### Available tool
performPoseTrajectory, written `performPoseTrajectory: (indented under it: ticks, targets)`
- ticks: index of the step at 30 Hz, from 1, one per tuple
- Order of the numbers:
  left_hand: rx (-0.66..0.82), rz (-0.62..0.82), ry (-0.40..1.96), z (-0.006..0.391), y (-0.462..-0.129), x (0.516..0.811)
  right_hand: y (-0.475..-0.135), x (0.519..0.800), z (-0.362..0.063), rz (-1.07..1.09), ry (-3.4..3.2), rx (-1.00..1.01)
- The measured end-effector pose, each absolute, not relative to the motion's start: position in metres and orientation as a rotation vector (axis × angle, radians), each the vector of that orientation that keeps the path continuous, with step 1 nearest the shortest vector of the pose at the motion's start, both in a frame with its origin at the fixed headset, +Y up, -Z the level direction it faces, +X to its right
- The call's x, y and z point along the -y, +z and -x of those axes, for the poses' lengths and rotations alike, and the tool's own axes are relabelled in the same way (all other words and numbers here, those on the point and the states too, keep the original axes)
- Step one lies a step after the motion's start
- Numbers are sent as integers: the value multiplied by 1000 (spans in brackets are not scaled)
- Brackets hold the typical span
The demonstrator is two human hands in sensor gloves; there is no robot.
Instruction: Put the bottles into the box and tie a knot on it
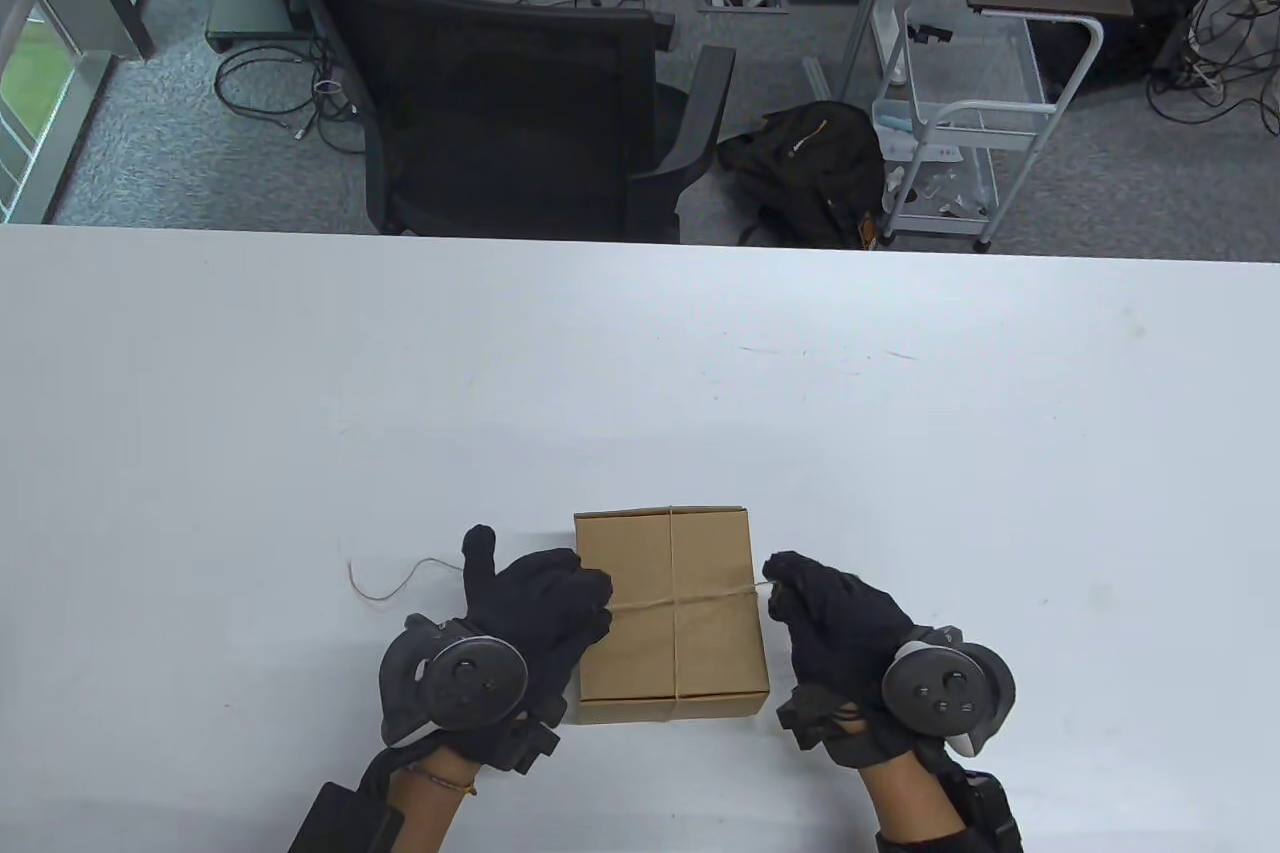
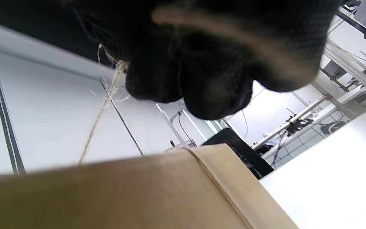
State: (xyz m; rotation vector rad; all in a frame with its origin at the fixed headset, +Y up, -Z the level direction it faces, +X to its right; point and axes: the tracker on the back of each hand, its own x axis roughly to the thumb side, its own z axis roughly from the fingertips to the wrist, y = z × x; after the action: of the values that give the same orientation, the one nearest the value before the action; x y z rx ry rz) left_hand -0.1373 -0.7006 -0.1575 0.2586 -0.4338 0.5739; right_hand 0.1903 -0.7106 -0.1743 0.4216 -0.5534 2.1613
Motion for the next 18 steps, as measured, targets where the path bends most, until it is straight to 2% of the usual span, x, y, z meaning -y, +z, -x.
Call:
performPoseTrajectory:
  ticks: [7,11,15,18]
  targets:
    - [397,-244,464,149,-160,705,-181,725,-209,-217,2150,461]
    - [368,-191,389,153,-164,710,-185,736,-212,-123,2278,268]
    - [374,-108,301,152,-168,722,-187,738,-207,-170,2407,212]
    - [383,-104,312,151,-169,727,-188,740,-203,-197,2483,245]
